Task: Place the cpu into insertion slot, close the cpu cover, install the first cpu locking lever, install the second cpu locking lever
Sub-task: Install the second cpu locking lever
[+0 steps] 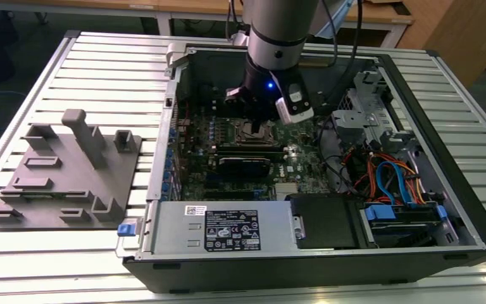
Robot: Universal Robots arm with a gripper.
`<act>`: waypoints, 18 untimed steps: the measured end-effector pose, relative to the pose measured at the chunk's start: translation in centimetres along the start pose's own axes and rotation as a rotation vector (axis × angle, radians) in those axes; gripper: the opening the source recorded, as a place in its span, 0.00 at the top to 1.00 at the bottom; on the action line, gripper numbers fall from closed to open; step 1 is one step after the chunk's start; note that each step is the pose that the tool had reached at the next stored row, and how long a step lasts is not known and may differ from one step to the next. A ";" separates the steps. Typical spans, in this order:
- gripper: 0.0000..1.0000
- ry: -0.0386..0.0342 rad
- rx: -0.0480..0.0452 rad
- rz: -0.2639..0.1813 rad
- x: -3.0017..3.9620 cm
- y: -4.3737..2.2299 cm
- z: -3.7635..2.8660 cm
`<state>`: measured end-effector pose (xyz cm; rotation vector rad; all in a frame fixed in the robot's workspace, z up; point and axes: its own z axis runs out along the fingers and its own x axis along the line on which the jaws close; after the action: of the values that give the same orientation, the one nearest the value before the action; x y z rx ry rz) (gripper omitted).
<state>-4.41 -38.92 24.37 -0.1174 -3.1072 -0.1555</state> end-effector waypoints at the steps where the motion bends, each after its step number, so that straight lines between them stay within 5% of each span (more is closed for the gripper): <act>1: 0.90 0.0000 0.0000 0.000 0.00 -0.02 0.03; 12: 0.90 0.0078 0.0007 0.007 0.67 -0.29 1.28; 18: 0.90 0.0082 0.0001 0.023 0.70 -0.85 1.43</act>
<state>-5.20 -39.57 22.88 -0.1513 -3.0964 -0.1549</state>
